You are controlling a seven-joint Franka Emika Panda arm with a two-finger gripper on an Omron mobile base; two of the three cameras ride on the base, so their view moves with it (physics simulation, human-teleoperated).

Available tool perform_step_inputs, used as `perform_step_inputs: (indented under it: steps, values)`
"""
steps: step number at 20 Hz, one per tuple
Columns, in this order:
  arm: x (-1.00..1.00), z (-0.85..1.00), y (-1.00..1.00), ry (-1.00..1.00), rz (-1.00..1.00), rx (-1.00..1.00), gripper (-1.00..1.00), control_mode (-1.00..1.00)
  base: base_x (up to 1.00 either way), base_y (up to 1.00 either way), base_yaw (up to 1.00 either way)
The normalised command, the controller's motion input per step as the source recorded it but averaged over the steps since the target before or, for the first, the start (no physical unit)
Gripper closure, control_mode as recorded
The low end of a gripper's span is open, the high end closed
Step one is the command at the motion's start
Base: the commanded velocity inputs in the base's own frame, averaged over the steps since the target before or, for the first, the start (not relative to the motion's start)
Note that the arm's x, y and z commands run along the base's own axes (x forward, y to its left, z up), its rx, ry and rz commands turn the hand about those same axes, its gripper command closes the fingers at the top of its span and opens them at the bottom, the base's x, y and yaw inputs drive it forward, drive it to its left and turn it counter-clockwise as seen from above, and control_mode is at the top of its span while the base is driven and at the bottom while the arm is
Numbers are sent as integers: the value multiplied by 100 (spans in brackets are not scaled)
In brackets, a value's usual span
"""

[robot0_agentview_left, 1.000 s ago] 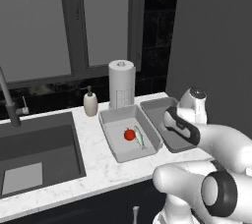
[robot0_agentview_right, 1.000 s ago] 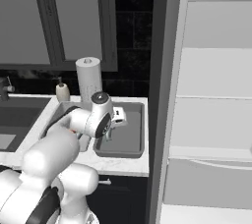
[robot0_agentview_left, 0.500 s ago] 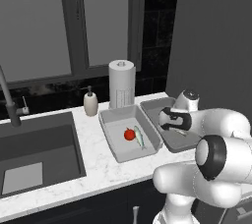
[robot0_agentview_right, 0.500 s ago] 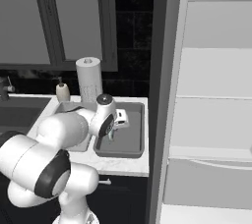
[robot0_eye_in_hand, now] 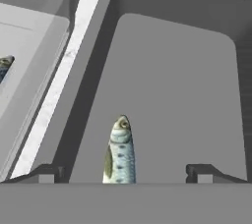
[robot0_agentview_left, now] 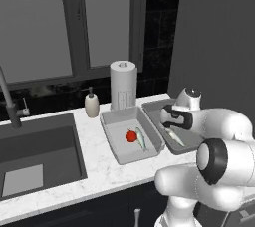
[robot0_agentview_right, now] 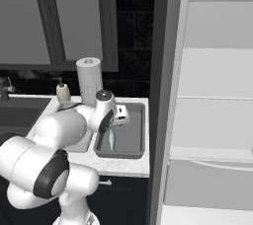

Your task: Place one tomato and one fish in each tupperware on the nearby counter, to pack two identical lunches.

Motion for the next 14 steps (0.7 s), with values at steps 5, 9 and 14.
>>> perform_step_inputs:
  steps: [5,9,14]
  values:
    - [-80,83,19,-30,0,-4,-100,-100,0,0,0]
    - [-94,78,55,-21,-3,0,-100,-100,0,0,0]
    - [-74,91,59,-17,-9,6,-100,-100,0,0,0]
